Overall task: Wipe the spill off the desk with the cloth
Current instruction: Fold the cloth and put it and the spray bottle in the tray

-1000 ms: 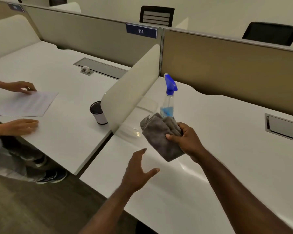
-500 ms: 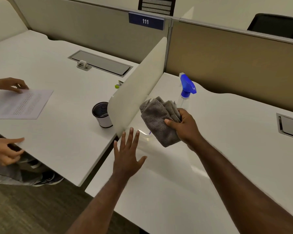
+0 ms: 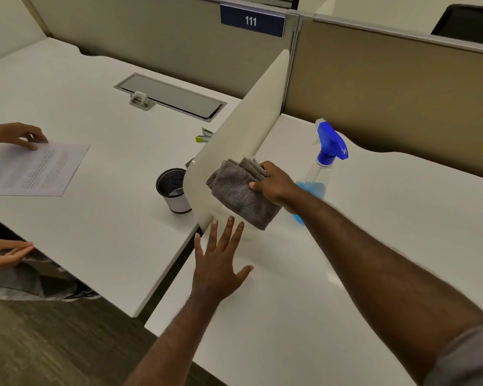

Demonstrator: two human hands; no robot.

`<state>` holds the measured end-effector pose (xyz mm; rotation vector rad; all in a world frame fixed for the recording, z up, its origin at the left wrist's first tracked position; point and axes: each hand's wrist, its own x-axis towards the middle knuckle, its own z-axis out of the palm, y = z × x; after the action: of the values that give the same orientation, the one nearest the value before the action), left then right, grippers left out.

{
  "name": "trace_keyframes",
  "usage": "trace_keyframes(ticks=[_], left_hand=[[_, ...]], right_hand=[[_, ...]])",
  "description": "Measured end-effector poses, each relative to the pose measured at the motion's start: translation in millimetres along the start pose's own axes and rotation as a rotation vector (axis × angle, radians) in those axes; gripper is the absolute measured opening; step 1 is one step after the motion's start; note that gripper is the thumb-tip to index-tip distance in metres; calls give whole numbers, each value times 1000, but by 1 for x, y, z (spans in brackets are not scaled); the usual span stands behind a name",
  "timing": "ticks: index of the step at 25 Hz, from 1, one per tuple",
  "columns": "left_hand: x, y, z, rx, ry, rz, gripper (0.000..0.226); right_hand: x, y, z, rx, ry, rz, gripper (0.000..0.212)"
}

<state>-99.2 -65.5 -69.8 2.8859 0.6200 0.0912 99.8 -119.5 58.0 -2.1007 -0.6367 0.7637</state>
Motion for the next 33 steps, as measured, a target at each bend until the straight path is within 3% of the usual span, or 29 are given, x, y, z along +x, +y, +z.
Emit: trace_keyframes(ticks=[10, 16, 19, 24, 28, 33], left_hand=[[0, -2, 8, -3, 4, 4, 108], [-1, -1, 6, 9, -4, 6, 109], [0, -3, 7, 23, -11, 2, 110], [1, -4, 6, 26, -15, 12, 110], [1, -3, 6, 0, -13, 13, 110], [1, -2, 4, 2, -24, 4, 110]], right_hand=[[60, 16, 16, -101, -207, 203, 18], [82, 31, 37, -354, -269, 162, 32], [84, 35, 48, -584, -237, 111, 39], [71, 48, 65, -766, -83, -40, 36], [51, 64, 81, -1012, 27, -266, 70], [42, 59, 74, -996, 90, -250, 69]])
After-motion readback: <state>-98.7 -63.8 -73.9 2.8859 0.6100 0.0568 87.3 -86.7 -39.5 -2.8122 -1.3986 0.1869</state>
